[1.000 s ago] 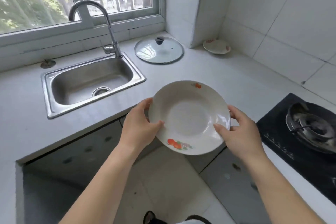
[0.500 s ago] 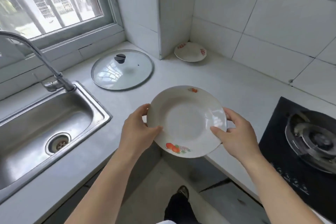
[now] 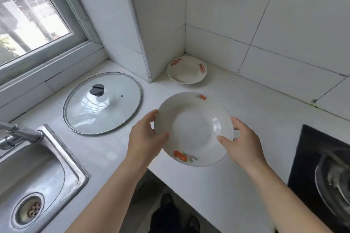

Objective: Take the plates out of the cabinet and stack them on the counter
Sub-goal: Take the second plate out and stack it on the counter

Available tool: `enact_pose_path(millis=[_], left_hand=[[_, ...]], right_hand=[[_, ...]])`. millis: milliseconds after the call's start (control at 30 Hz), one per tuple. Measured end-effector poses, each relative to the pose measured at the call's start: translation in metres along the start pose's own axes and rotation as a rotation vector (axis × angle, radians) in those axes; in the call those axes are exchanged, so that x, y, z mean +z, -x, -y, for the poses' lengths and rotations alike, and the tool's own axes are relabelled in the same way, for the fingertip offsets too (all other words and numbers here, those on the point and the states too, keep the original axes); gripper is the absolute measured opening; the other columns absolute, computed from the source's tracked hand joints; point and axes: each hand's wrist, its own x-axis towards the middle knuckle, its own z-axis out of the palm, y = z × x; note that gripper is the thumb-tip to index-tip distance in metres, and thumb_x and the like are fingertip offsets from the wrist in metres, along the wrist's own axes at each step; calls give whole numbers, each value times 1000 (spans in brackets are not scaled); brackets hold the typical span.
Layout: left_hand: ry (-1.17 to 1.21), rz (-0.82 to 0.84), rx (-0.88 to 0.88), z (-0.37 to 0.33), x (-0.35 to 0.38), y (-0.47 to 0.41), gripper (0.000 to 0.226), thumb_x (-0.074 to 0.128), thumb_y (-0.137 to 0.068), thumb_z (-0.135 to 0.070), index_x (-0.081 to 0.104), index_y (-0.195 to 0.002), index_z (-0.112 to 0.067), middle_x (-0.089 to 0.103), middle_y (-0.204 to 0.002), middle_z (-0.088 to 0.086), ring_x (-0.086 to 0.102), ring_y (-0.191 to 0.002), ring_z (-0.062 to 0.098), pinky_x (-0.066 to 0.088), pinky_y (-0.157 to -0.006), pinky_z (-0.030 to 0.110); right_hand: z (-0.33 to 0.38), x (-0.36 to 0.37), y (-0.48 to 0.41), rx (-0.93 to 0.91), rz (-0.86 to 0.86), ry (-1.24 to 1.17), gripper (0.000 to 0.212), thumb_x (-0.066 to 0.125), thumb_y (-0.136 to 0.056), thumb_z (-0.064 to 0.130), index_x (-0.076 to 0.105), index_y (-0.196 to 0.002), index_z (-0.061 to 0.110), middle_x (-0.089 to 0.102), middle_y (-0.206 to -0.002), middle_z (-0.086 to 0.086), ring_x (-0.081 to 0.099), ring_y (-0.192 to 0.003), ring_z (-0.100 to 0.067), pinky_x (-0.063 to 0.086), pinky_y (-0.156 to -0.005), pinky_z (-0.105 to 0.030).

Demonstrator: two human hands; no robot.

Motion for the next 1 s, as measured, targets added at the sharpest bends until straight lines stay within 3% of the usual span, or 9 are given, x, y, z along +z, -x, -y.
enact_pose_path(millis=[133, 233, 367, 667, 833, 1000], left_hand=[[-58, 37, 13, -20, 9, -42, 50, 63, -68, -5, 58, -108, -35, 56, -87, -33, 64, -61, 6, 54, -52, 29], [-75, 48, 18, -31, 13, -76, 50, 63, -69, -7, 58, -111, -33, 57, -92, -30, 65, -65, 6, 54, -56, 29], [-79, 31, -21, -37, 19, -125, 51, 58, -69, -5, 56, -113, -31, 56, -96, -21, 65, -73, 12, 46, -45, 22], [-260, 57, -46, -12, 48, -239, 44, 56, -68, -10, 55, -109, -24, 59, -101, -5, 58, -84, 22, 53, -66, 36], [-324, 97, -48, 0, 67, -291, 49, 60, -73, -11, 52, -120, -16, 54, -109, 3, 48, -88, 18, 43, -69, 30], [-331, 126, -37, 4, 82, -339, 54, 63, -75, -13, 48, -127, -14, 52, -116, 11, 54, -100, 29, 41, -68, 30]], right_hand=[[4, 0, -41, 46, -49, 48, 53, 70, -74, 20, 53, -124, 24, 60, -116, 4, 59, -102, -22, 49, -87, -34], [14, -1, -71, 45, -69, 60, 52, 70, -73, 20, 55, -123, 25, 61, -115, 2, 58, -103, -20, 48, -85, -32], [31, 5, -115, 40, -71, 44, 50, 70, -74, 16, 55, -122, 25, 60, -114, 2, 57, -102, -18, 44, -82, -28], [45, 41, -215, 59, -50, 97, 48, 67, -77, 13, 54, -122, 23, 55, -107, 4, 49, -92, -15, 38, -74, -25], [42, 54, -267, 72, -15, 100, 47, 67, -77, 13, 55, -121, 22, 57, -109, 1, 50, -91, -15, 39, -72, -25], [39, 63, -316, 71, -10, 102, 43, 68, -77, 12, 57, -117, 21, 58, -109, -3, 51, -92, -15, 39, -75, -25]])
